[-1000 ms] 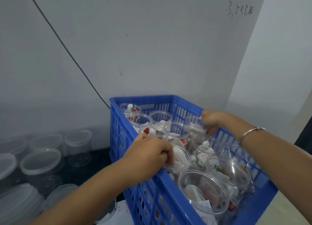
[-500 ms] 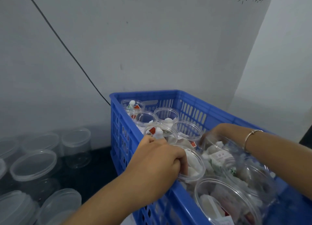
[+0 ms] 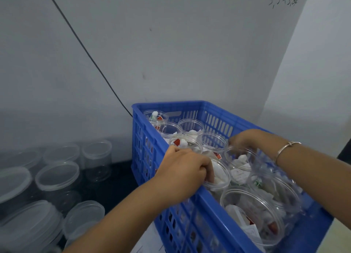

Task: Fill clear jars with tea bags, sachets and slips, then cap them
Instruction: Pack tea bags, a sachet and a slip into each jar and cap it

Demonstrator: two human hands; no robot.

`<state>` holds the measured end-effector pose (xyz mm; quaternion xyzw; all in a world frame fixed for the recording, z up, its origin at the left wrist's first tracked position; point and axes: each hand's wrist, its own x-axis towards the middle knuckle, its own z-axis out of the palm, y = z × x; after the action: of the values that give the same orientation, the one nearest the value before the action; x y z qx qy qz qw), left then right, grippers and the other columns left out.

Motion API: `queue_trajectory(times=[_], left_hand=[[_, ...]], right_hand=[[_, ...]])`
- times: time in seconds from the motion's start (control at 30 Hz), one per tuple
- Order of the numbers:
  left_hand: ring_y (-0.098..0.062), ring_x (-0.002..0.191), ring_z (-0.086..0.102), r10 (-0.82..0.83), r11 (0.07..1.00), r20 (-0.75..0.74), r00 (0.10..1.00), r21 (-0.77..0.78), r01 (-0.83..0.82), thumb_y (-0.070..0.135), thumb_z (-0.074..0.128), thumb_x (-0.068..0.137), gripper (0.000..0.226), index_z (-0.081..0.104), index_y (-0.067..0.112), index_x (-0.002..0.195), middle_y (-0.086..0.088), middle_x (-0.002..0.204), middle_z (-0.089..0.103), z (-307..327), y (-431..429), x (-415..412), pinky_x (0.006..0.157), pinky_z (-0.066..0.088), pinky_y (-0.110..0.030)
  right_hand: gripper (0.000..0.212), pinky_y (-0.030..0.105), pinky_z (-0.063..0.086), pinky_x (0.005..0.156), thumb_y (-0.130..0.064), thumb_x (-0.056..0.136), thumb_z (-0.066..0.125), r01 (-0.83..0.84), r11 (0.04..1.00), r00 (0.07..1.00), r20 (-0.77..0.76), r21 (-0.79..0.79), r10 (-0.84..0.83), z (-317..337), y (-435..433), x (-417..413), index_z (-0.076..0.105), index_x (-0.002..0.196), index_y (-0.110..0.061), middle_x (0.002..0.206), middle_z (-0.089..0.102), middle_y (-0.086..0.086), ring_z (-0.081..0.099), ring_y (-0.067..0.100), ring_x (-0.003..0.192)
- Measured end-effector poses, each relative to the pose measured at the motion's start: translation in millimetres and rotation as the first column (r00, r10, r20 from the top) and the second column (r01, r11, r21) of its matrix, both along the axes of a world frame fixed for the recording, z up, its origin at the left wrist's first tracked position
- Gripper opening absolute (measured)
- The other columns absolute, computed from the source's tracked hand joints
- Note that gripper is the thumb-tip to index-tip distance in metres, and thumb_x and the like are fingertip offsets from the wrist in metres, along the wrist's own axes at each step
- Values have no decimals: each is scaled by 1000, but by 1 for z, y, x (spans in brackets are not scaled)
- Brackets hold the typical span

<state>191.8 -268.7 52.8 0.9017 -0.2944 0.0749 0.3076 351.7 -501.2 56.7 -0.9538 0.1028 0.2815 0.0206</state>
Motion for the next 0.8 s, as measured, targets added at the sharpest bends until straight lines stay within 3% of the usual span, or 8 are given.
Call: queue_trajectory(times=[0.07,0.17,0.23,0.33,0.43,0.53,0.67,0.8], left_hand=[[12,79,40,-30,1000,-30,999,-9,29,8,38,93,37,70,27,88,15,68,53,3,2,-2,91,14,-16],[33,77,30,-82,995,-127,989,-61,75,11,44,95,31,71,25,93,16,73,60,7,5,-5,84,13,-18],[28,86,39,-80,993,-165,983,-104,63,15,53,94,21,72,23,94,17,85,65,9,7,-7,96,9,-21],[-6,100,61,-39,964,-203,978,-265,-16,14,64,88,10,72,15,93,9,86,67,9,6,-15,116,18,-40],[-15,89,62,-57,867,-251,966,-493,-77,3,61,87,13,71,3,96,-7,91,69,8,10,-29,94,48,-32],[-3,74,54,-13,811,-166,986,-578,-86,-2,57,88,15,69,-2,97,-16,102,70,10,32,-42,67,40,-2],[-3,80,54,113,818,-73,991,-560,-135,-2,57,89,14,69,0,96,-8,99,70,12,96,-48,69,36,3],[-4,70,54,346,751,-88,934,-571,-332,-9,55,85,16,70,-5,90,-15,91,70,10,189,-50,67,37,-4]], right_hand=[[13,42,60,65,-9,100,48,-16,1000,992,127,-7,17,17,2,-9,59,103,-1,103,73,18,73,29,83],[17,29,49,56,-3,100,39,-37,998,944,328,41,22,42,12,-26,54,93,-2,82,68,14,64,21,58],[18,25,44,51,0,99,41,-108,993,901,426,45,79,58,27,-36,56,88,-2,73,64,11,62,21,58],[15,26,49,58,0,96,49,-227,969,794,596,100,125,85,59,-53,60,87,-5,80,66,14,64,23,63],[9,30,48,70,-7,95,56,-347,929,696,699,127,165,108,100,-80,64,92,-9,90,70,12,70,26,72],[7,31,47,76,-10,93,61,-481,870,618,746,108,249,115,149,-107,67,94,-13,90,70,4,72,22,75],[5,19,41,64,-16,90,65,-636,772,495,768,2,406,109,228,-133,67,91,-20,84,67,-6,60,5,71],[10,25,40,75,-21,91,64,-740,671,433,731,-45,527,86,312,-140,68,100,-20,100,69,1,55,14,81]])
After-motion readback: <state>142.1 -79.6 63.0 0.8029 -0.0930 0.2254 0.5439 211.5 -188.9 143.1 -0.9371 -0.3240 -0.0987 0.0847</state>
